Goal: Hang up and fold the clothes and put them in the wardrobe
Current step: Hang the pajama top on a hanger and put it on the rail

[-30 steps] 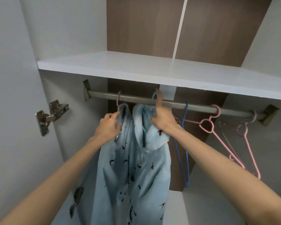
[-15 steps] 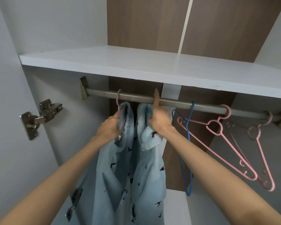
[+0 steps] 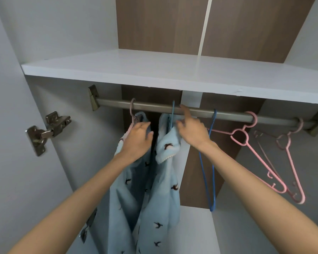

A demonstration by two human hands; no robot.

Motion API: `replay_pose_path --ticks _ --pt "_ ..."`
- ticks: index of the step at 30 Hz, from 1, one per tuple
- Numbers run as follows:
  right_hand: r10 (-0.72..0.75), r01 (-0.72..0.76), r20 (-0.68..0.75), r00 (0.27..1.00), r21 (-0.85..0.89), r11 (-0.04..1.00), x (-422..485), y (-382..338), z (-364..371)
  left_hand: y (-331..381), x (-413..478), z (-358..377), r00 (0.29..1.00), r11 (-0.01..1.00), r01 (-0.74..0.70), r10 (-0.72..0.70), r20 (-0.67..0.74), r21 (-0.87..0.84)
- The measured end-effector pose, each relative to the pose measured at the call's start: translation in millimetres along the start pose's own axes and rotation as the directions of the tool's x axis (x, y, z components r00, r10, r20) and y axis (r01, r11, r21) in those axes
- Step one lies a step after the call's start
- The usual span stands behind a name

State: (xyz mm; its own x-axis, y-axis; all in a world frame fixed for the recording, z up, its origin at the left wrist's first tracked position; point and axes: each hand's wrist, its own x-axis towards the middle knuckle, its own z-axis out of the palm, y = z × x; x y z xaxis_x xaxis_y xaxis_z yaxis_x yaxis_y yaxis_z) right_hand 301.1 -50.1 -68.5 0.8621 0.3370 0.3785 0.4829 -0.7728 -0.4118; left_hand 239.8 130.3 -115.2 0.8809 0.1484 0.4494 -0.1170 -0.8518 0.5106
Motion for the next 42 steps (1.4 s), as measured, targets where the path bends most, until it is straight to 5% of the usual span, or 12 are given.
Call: replay_pose_path --ticks 5,12,20,28,42 --pt "-0.016 0.034 -0.194 0.981 0.091 0.995 -26 33 -12 34 -2 22 0.981 0.966 0.128 -0.090 0.172 -0.223" --pt "0.220 -0.216 -0.070 0.973 0.064 0.974 -50 71 6 52 -4 36 0.953 0.951 0.158 -0.078 0.292 -0.264" --pt "0.373 -0.404 0.158 0.914 0.292 0.867 -63 85 8 53 0 49 0.956 0.975 0.110 -0.051 0.290 -0.193" --pt "0.367 -0.355 -0.001 0.930 0.250 0.901 -62 91 10 54 -2 58 0.960 0.971 0.132 -0.074 0.270 -0.202" --pt "0.373 -0.355 -0.040 0.927 0.231 0.906 -75 76 -31 66 -17 36 0.970 0.984 0.129 -0.100 0.220 -0.125"
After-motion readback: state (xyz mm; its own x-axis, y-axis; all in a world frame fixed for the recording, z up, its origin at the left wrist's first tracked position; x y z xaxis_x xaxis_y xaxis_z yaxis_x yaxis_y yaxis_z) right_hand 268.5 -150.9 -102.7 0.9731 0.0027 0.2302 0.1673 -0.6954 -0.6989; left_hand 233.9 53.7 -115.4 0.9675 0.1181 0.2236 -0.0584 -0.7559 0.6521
